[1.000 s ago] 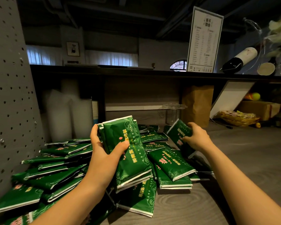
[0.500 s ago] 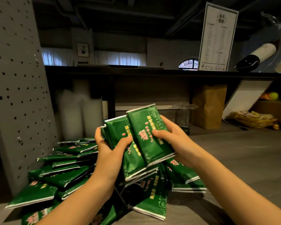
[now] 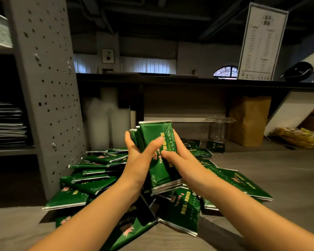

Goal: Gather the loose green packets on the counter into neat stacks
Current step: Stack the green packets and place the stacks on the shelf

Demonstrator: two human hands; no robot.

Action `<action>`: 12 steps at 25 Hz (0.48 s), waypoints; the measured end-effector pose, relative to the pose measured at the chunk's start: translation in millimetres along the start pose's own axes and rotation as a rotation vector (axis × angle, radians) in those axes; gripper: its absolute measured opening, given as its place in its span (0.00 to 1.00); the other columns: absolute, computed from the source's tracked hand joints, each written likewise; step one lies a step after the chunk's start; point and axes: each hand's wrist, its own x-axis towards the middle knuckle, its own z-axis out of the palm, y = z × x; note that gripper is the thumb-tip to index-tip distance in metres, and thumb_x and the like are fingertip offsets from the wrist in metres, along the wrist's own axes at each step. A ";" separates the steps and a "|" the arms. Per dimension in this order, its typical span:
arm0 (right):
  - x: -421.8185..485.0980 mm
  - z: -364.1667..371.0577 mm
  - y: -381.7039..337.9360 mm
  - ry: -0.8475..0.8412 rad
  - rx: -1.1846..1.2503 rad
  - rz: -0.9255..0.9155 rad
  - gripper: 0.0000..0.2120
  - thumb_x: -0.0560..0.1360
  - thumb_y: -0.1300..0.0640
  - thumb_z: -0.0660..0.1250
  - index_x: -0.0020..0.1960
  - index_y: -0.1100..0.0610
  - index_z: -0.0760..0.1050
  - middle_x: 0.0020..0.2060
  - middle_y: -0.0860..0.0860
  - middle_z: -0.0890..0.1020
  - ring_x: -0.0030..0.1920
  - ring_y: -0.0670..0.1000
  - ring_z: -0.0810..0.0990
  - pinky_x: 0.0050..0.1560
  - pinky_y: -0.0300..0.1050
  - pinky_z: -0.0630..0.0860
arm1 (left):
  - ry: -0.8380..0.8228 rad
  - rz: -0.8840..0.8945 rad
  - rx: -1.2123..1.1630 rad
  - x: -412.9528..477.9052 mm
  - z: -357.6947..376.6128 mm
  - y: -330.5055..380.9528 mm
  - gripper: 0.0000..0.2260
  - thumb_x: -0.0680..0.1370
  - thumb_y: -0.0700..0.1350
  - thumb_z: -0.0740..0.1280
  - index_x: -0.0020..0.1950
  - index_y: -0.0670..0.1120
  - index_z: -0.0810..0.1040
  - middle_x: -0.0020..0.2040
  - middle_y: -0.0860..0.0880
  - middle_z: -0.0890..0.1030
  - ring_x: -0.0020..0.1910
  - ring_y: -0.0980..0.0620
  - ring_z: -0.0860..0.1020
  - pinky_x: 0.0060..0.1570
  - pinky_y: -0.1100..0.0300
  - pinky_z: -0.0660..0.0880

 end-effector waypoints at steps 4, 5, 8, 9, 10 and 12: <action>-0.4 9.5 -13.8 -0.005 0.124 0.026 0.29 0.80 0.55 0.57 0.71 0.32 0.46 0.65 0.37 0.70 0.62 0.41 0.74 0.64 0.45 0.73 | -0.044 0.035 0.053 -7.2 -11.9 12.3 0.46 0.72 0.42 0.72 0.75 0.61 0.42 0.56 0.58 0.77 0.50 0.61 0.78 0.42 0.66 0.79; -2.7 15.6 -16.9 -0.018 0.146 0.025 0.28 0.80 0.52 0.56 0.71 0.32 0.45 0.63 0.36 0.71 0.59 0.39 0.75 0.60 0.42 0.75 | -0.037 0.042 0.073 -12.1 -18.1 14.5 0.45 0.73 0.41 0.70 0.75 0.61 0.40 0.57 0.58 0.76 0.49 0.63 0.76 0.37 0.71 0.77; -10.6 39.7 -22.3 -0.081 0.163 -0.005 0.34 0.74 0.46 0.59 0.72 0.32 0.42 0.61 0.35 0.71 0.56 0.33 0.76 0.56 0.36 0.76 | 0.014 0.098 0.094 -30.6 -43.9 26.9 0.46 0.72 0.42 0.71 0.75 0.63 0.41 0.60 0.54 0.77 0.51 0.59 0.78 0.36 0.69 0.77; -12.2 50.0 -23.3 -0.098 0.157 -0.022 0.37 0.72 0.45 0.61 0.73 0.33 0.42 0.66 0.37 0.69 0.61 0.36 0.74 0.61 0.40 0.74 | 0.027 0.120 0.080 -37.7 -55.3 30.7 0.46 0.70 0.43 0.73 0.75 0.64 0.44 0.59 0.53 0.78 0.52 0.56 0.80 0.39 0.65 0.79; -14.1 59.5 -24.9 -0.110 0.153 -0.045 0.40 0.70 0.44 0.62 0.73 0.34 0.42 0.70 0.39 0.66 0.65 0.40 0.71 0.65 0.44 0.72 | 0.027 0.139 0.078 -44.5 -65.7 34.4 0.47 0.68 0.44 0.76 0.75 0.63 0.48 0.58 0.51 0.80 0.52 0.54 0.81 0.42 0.60 0.81; -15.5 77.4 -24.9 -0.124 0.184 -0.063 0.44 0.69 0.44 0.68 0.74 0.35 0.42 0.71 0.40 0.64 0.66 0.42 0.72 0.64 0.46 0.73 | 0.015 0.181 0.087 -60.2 -86.7 42.7 0.44 0.64 0.46 0.75 0.73 0.60 0.55 0.54 0.51 0.82 0.52 0.50 0.82 0.46 0.51 0.81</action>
